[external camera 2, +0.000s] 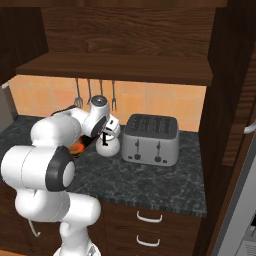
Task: Pick the kettle from the counter and place it on the tray. Then pick the mug from the cabinet and place it on the tray. Then close the cabinet doors.
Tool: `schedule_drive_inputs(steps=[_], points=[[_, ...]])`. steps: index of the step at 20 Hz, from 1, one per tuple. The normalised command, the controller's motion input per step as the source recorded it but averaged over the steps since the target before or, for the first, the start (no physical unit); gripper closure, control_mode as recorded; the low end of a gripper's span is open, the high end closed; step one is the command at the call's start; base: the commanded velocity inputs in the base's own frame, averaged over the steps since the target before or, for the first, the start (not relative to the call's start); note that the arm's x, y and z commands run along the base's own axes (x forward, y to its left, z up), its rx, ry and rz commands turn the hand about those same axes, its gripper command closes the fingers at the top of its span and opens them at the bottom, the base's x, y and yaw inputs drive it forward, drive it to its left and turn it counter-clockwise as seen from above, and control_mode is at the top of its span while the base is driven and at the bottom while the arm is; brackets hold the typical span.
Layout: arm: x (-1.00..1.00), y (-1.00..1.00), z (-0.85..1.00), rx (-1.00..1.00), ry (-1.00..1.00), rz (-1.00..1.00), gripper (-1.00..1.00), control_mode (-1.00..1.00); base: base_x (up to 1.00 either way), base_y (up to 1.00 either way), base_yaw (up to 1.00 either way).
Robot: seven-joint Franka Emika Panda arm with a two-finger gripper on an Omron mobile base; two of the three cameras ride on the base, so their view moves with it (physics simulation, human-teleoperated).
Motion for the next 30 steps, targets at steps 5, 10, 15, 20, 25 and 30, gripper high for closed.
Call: schedule_drive_inputs(steps=[5, 10, 15, 20, 25, 30], points=[[0.06, 0.31, -0.51, -0.04, 0.0, 0.18, -1.0, -1.0, 0.0, 0.0, 0.0], [0.03, 0.38, -0.63, -0.2, 0.0, 0.13, -1.0, -1.0, 0.0, 0.0, 0.0], [0.28, 0.14, -0.41, -0.06, 0.0, 0.1, -1.0, -1.0, 0.0, 0.0, 0.0], [0.47, -0.12, -0.4, 0.0, -0.02, 0.14, -1.0, -1.0, 0.0, 0.0, 0.0], [0.07, -0.1, -0.32, 0.0, -0.01, 0.08, 1.0, -1.0, 0.0, 0.0, 0.0], [-0.07, -0.05, -0.38, 0.0, -0.05, 0.01, 1.0, -1.0, 0.0, 0.0, 0.0]])
